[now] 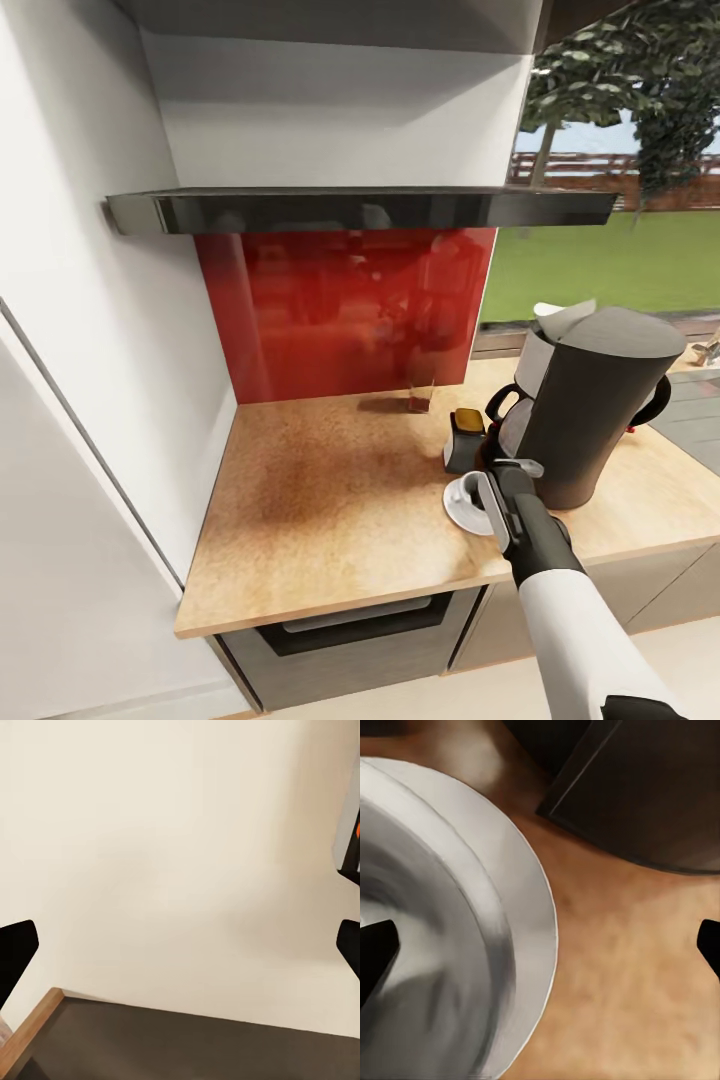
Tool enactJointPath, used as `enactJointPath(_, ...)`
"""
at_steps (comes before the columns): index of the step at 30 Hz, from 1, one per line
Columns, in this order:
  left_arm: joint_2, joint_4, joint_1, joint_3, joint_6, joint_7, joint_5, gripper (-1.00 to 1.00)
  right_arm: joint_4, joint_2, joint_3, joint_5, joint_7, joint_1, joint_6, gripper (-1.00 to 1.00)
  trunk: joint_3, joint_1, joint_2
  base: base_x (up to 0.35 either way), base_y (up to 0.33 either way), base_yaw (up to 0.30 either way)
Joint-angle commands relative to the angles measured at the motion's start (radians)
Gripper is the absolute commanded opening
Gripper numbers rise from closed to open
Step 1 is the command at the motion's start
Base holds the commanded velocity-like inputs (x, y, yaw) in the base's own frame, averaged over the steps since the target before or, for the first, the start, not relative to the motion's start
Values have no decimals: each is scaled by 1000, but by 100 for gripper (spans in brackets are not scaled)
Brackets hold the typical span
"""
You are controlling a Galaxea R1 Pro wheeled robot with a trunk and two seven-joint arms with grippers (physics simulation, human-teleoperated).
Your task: Set up a coffee station on the kitchen countertop: keep the coffee maker on the countertop, move the bottle of coffee from the kitchen shelf to the counter next to the coffee maker, place a paper coffee filter on top of the coffee maker, put the saucer next to the coffee maker with the coffee cup on the saucer, and place the electric kettle next to the coffee maker.
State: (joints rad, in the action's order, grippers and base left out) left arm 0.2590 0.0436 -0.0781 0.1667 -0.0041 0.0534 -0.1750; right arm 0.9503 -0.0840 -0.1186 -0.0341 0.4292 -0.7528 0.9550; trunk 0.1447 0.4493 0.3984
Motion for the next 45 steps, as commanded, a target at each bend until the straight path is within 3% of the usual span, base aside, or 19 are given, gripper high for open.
enactJointPath(1,0,2,-2,8,0,3,-11,100,-11,-2,-3,27,-3,-1,-1,100,2,1,2,0,0,0)
enactJointPath(8,0,2,-2,8,0,3,-11,100,14,-5,-3,30,-3,-1,-1,100,2,1,2,0,0,0)
enactJointPath(17,1,2,-2,8,0,3,-10,100,213,-9,-1,33,-3,-2,31,100,2,1,2,0,0,0)
enactJointPath(29,1,0,-2,8,0,3,-11,100,225,-11,0,33,-3,-2,37,100,2,1,2,-23,0,0)
enactJointPath(45,2,-9,-2,4,0,5,-11,100,226,-11,0,33,-3,-2,37,100,2,1,2,-316,31,0)
